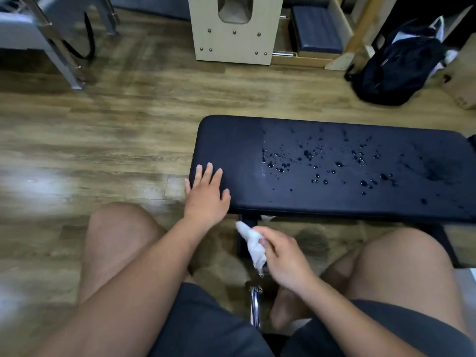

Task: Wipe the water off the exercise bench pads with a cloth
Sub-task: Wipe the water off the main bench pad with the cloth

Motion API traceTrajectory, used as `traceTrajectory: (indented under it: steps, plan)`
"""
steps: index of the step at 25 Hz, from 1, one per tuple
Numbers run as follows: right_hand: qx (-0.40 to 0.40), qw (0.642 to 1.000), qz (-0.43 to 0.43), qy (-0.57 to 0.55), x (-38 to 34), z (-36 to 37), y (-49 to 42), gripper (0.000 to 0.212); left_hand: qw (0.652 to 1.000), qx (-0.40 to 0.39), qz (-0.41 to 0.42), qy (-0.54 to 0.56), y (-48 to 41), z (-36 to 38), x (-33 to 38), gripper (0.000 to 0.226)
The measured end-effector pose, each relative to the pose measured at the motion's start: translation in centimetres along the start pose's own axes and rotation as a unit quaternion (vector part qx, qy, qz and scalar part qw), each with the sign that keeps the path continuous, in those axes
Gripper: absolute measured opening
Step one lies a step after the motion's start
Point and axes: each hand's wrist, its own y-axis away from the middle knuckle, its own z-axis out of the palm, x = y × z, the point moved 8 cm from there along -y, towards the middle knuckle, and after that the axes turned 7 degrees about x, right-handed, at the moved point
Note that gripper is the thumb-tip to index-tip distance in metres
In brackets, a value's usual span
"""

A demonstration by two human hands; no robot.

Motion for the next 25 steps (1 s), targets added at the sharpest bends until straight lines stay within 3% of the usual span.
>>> traceTrajectory:
  steps: [2, 4, 5, 6, 10, 12, 17, 19, 21, 22, 23, 25]
  plan:
    - [0.053, 0.968, 0.159, -0.185, 1.3, -1.6, -0.1, 0.036, 0.999, -0.024, 0.021, -0.029, 1.9, 0.0, 0.8, 0.061]
    - [0.076, 0.860, 0.306, -0.401, 2.4, -1.7, 0.2, 0.033, 0.998, -0.017, 0.039, -0.037, 3.6, -0.4, 1.5, 0.056]
    - [0.083, 0.802, 0.354, -0.474, 2.7, -1.7, 0.6, 0.032, 0.998, -0.008, 0.049, -0.032, 4.3, -0.6, 1.9, 0.052]
    - [0.083, 0.768, 0.379, -0.509, 3.0, -1.9, 0.9, 0.031, 0.998, -0.001, 0.059, -0.025, 5.0, -0.9, 2.2, 0.046]
    - [0.086, 0.726, 0.394, -0.557, 4.0, -2.3, 1.6, 0.028, 0.996, -0.024, 0.078, -0.035, 6.8, -0.1, 2.6, 0.044]
    - [0.086, 0.726, 0.391, -0.559, 4.1, -2.3, 1.1, 0.029, 0.997, -0.021, 0.074, -0.023, 7.0, 0.1, 2.4, 0.047]
    - [0.083, 0.775, 0.352, -0.519, 2.7, -3.5, -0.7, 0.027, 0.997, 0.004, 0.076, 0.006, 6.7, -0.6, 2.0, 0.045]
    - [0.122, 0.847, 0.277, -0.438, 2.2, -5.0, -2.3, 0.030, 0.997, 0.010, 0.068, 0.028, 6.9, -0.7, 2.1, 0.044]
    - [0.229, 0.945, 0.105, -0.210, 0.4, -7.8, -4.0, 0.032, 0.997, 0.025, 0.072, 0.032, 6.1, -1.3, 2.0, 0.041]
    - [0.263, 0.962, -0.013, -0.066, -1.5, -8.2, -4.5, 0.034, 0.996, 0.039, 0.078, 0.024, 4.8, -1.8, 1.9, 0.038]
    - [0.231, 0.964, -0.106, 0.075, -3.1, -6.6, -4.9, 0.038, 0.995, 0.059, 0.076, 0.017, 3.0, -2.2, 1.5, 0.036]
    - [0.063, 0.939, -0.150, 0.302, -3.0, -0.6, -5.8, 0.050, 0.994, 0.091, 0.051, 0.032, -0.7, -3.0, 0.6, 0.035]
